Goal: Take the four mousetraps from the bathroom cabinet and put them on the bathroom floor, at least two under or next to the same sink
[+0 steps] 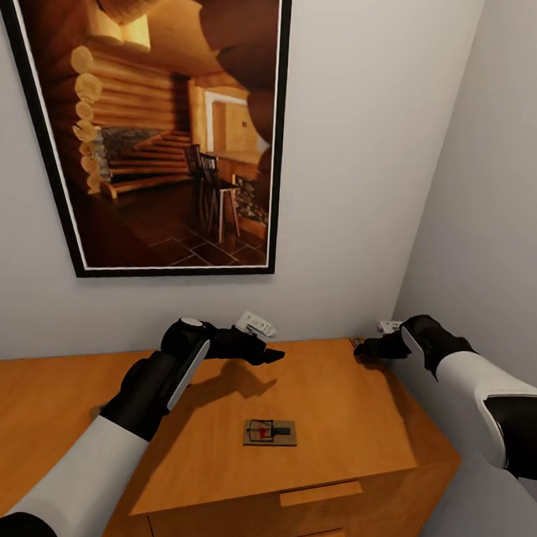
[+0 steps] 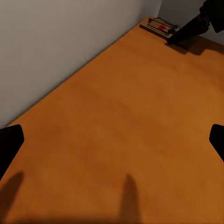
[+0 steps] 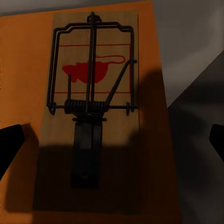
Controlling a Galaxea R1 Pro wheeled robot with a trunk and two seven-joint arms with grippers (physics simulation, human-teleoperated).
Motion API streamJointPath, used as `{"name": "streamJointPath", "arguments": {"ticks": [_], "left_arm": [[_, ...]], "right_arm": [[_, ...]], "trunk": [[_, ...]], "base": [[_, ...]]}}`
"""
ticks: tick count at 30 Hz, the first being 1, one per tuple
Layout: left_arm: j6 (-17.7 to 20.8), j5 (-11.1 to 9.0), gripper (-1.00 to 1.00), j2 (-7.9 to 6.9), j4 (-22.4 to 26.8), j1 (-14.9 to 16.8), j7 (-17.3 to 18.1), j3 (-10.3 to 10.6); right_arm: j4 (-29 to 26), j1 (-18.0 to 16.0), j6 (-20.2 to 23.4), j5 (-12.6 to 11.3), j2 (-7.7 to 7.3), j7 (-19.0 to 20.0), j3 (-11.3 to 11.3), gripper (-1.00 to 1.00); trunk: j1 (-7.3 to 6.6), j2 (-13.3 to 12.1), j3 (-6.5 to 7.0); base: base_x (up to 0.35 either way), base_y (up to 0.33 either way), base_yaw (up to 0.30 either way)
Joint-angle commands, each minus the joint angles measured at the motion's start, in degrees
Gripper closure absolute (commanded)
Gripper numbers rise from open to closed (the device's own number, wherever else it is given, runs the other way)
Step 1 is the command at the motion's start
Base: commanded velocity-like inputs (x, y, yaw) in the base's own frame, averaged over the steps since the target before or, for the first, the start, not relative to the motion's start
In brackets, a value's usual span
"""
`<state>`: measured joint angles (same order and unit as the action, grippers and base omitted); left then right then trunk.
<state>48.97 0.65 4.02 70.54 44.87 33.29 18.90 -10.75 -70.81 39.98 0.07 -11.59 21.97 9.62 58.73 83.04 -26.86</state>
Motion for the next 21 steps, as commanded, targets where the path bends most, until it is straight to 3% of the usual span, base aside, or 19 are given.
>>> {"name": "streamJointPath", "arguments": {"ticks": [1, 21], "left_arm": [[0.34, 0.07, -1.0, 0.02, 0.03, 0.05, 0.2, -0.05], [0.34, 0.1, -1.0, 0.02, 0.03, 0.04, 0.2, -0.08]], "right_arm": [[-0.11, -0.03, 0.19, 0.05, -0.05, 0.35, 0.48, -1.0], [-0.06, -0.03, 0.19, 0.05, 0.54, 0.28, 0.56, -1.0]], "trunk": [[0.0, 0.04, -0.07], [0.0, 0.04, -0.07]], "base": [[0.0, 0.0, 0.0], [0.0, 0.0, 0.0]]}}
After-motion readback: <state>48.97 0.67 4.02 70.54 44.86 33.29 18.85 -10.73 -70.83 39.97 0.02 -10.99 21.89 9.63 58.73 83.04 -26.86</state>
